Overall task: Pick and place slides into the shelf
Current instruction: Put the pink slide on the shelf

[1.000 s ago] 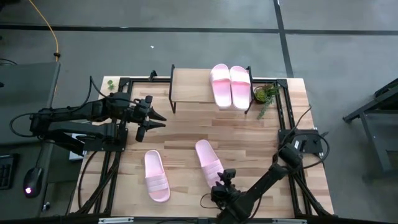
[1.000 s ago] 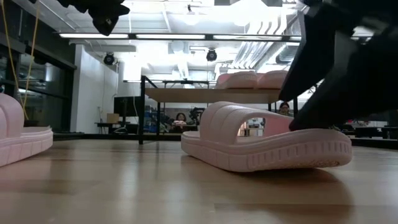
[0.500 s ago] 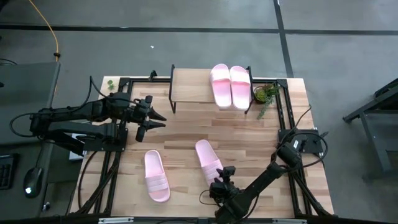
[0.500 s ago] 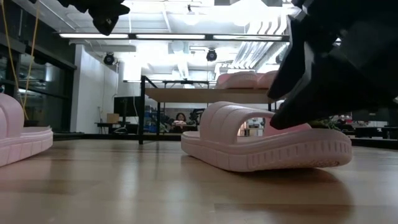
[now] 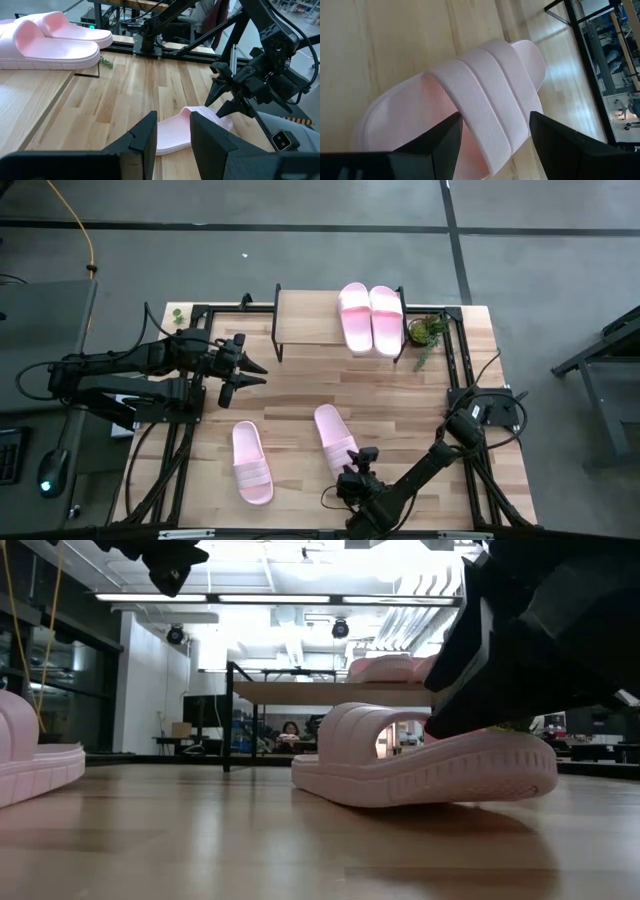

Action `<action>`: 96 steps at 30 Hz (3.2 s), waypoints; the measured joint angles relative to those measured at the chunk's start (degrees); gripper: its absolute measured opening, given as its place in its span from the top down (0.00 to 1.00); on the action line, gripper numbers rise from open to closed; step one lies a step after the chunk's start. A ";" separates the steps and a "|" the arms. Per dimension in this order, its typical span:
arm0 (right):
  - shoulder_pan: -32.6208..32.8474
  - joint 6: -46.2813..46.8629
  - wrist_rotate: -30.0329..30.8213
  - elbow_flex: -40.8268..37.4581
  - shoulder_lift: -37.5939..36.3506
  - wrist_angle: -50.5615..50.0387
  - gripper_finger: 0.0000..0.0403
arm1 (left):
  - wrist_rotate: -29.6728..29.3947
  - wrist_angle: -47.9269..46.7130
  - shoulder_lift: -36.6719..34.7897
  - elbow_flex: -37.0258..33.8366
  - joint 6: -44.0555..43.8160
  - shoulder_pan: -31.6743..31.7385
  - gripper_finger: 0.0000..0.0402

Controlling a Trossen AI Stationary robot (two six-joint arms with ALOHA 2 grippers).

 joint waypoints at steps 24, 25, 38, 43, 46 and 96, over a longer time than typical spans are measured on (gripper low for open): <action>-0.87 2.26 -0.48 0.11 3.80 -0.72 0.64 | 0.00 0.07 0.00 0.00 0.02 0.00 0.75; -0.87 2.36 -0.50 0.11 3.80 -0.70 0.67 | 0.01 0.07 0.01 0.00 0.01 0.01 0.75; -0.87 1.64 -0.29 0.11 3.80 -0.14 0.99 | 0.01 0.07 0.01 0.00 0.02 0.01 0.75; -0.87 1.46 -0.31 0.11 3.80 -0.08 0.99 | 0.00 0.07 0.00 0.00 0.02 -0.01 0.75; -0.85 1.46 -0.33 0.11 3.80 -0.06 0.99 | 0.00 0.07 0.02 0.00 0.02 0.01 0.75; -6.84 4.62 2.47 8.76 -0.20 -19.15 1.00 | 0.01 0.03 0.00 -0.02 0.03 -0.01 0.75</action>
